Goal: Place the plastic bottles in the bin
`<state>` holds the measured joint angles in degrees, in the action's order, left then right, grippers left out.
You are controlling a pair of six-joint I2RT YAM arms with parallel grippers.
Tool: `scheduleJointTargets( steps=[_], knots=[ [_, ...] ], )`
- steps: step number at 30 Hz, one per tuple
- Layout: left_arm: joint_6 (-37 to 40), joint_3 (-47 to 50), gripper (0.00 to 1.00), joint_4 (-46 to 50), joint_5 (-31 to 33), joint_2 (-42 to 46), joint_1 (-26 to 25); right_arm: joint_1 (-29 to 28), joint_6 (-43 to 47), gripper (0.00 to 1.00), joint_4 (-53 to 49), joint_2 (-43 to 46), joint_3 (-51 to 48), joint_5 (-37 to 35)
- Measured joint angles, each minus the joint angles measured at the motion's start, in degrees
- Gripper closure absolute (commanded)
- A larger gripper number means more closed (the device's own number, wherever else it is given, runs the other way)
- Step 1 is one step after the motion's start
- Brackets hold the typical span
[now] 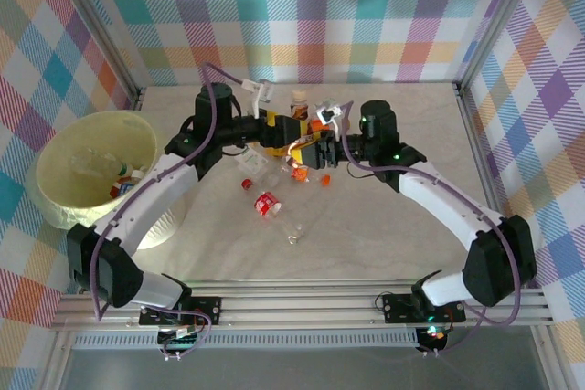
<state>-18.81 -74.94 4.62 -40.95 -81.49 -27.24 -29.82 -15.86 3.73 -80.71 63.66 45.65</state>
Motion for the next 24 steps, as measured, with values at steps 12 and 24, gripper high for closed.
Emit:
scheduleJointTargets(
  steps=[12, 24],
  knots=[
    [1.53, -0.02, 0.52, -3.37, -4.83, -0.94, -0.85, -1.55, -2.67, 0.43, 0.11, -2.51, 2.45, 5.25],
    [1.64, 2.12, 0.57, -3.02, 9.27, 2.89, -1.14, -1.66, -2.25, 0.00, 1.84, 0.68, -1.38, -5.84]
  ],
)
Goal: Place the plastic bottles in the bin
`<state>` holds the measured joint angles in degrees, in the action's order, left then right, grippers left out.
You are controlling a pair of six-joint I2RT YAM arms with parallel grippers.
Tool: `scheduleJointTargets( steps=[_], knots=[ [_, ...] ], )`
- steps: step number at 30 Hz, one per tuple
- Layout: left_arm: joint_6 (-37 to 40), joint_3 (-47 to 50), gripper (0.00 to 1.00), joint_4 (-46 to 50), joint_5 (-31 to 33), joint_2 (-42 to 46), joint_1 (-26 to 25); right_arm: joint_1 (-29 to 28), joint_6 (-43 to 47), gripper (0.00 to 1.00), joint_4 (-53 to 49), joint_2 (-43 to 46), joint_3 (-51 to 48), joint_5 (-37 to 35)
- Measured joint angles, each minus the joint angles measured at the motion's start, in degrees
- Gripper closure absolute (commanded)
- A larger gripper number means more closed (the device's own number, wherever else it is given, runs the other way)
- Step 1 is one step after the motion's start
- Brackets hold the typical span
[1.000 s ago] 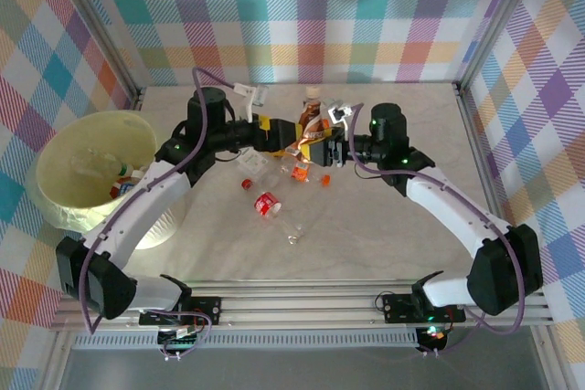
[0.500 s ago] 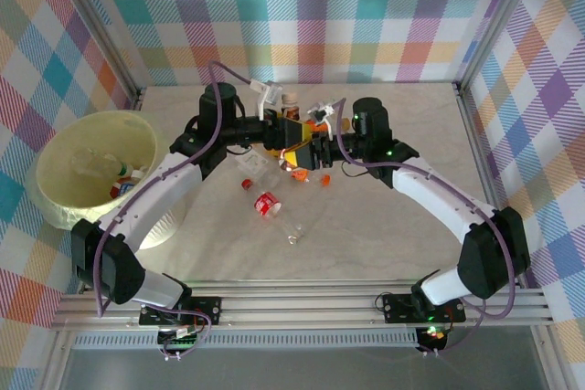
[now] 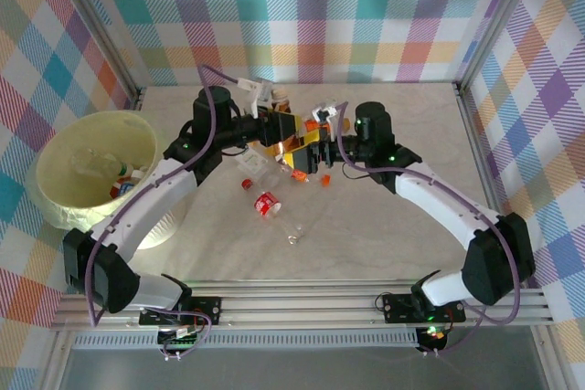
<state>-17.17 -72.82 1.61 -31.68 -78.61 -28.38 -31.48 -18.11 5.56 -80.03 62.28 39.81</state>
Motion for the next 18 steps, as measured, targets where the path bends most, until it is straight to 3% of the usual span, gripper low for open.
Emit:
scheduleJointTargets(
  steps=[13, 18],
  knots=[
    [0.37, 1.36, 0.57, 9.11, 24.74, 9.68, 0.00, -0.11, -2.51, 0.00, 3.04, 5.60, -7.54, -36.44],
    [0.74, 0.90, 0.57, 16.57, 34.88, 15.50, 0.02, -0.09, -3.89, 0.00, 4.44, 5.62, -10.12, -45.51]
  ],
)
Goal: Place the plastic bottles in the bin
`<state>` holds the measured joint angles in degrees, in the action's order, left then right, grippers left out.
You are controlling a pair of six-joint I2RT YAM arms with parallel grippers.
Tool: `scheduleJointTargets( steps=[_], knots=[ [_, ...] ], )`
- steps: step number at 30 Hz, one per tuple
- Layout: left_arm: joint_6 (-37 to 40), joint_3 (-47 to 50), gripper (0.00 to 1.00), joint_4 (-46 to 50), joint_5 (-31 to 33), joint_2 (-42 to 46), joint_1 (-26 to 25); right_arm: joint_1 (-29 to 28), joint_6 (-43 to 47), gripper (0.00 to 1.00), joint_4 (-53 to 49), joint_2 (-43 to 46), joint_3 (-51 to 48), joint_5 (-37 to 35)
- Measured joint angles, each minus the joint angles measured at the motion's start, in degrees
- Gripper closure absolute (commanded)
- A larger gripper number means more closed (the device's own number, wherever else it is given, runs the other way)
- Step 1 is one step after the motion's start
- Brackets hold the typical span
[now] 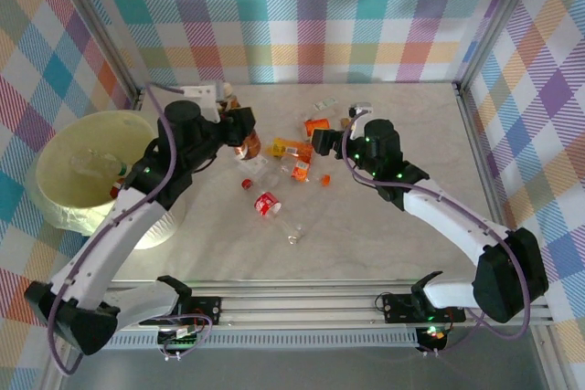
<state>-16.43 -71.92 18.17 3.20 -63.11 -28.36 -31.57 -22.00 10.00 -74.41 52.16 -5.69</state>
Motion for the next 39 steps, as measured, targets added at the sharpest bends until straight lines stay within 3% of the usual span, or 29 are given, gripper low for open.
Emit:
scheduleJointTargets(
  steps=[11, 20, 29, 39],
  knots=[
    [0.35, -6.58, 0.57, 12.15, 26.91, 10.12, 0.74, 0.00, -1.62, 0.00, 6.12, 2.51, -5.03, -9.79],
    [0.76, -5.51, 0.57, 12.74, 35.76, 12.72, 8.94, 0.00, -2.01, 0.00, 7.63, 4.46, -6.69, -12.85],
    [-2.75, -2.03, 0.56, 13.29, 33.64, 13.94, 26.43, 0.00, -1.09, 0.00, 8.02, 6.29, -7.72, -13.64],
    [-9.49, -1.03, 0.55, 13.35, 20.76, 13.55, 43.50, 0.00, -0.81, 0.00, 8.07, 6.71, -8.74, -14.71]
  ],
)
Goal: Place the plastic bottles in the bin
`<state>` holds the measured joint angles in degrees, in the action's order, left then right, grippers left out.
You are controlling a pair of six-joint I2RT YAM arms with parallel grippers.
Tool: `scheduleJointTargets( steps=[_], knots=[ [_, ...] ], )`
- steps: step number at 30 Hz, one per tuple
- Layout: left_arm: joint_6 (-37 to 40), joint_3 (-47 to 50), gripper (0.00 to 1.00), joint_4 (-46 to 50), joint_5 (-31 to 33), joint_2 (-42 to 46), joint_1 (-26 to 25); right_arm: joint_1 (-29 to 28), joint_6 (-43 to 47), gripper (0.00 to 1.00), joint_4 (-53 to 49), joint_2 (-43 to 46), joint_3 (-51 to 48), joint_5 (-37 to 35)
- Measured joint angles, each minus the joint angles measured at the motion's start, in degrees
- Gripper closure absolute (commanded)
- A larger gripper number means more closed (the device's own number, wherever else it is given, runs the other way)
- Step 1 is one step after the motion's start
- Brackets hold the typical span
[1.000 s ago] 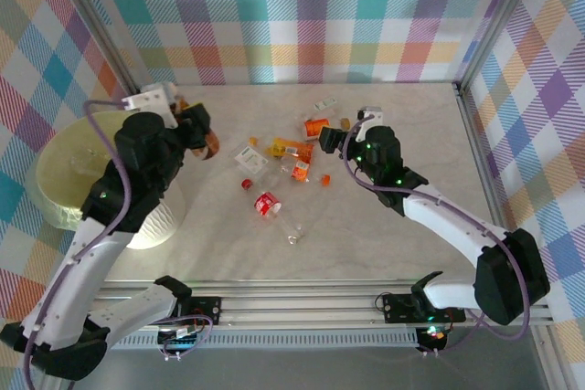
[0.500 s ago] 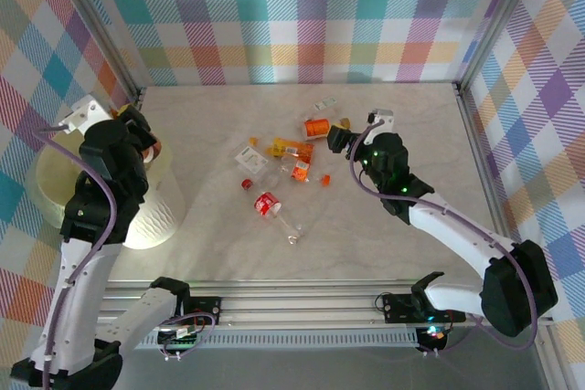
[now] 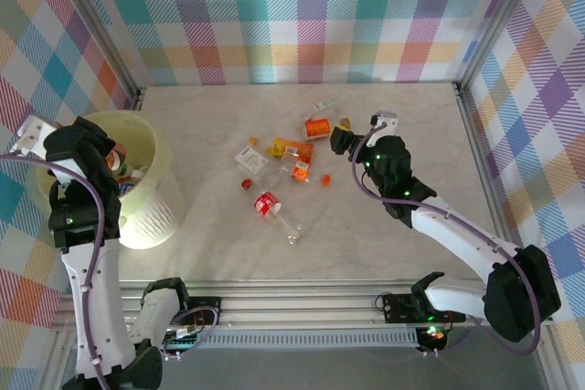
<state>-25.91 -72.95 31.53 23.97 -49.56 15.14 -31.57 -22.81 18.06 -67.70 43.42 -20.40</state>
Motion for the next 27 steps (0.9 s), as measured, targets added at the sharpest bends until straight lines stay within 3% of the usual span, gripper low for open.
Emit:
scheduleJointTargets(
  steps=[6, 13, 20, 27],
  knots=[
    [-7.67, 4.72, 0.55, -3.21, -14.36, -3.13, 13.35, 0.00, 1.14, 0.00, -0.07, 0.59, -0.22, -0.02],
    [-15.67, 7.28, 0.54, -6.64, -25.66, -8.46, 21.97, 0.00, 2.05, 0.00, -0.11, 2.69, -0.63, -0.20],
    [-21.86, 5.97, 0.32, -6.80, -32.89, -16.20, 24.17, 0.00, 2.27, 0.00, -0.20, 2.69, -0.63, -0.17],
    [-21.55, 1.44, 0.15, -2.84, -33.81, -15.78, 24.17, 0.00, 2.01, 0.00, -2.84, -0.02, 0.61, 1.07]
  ],
)
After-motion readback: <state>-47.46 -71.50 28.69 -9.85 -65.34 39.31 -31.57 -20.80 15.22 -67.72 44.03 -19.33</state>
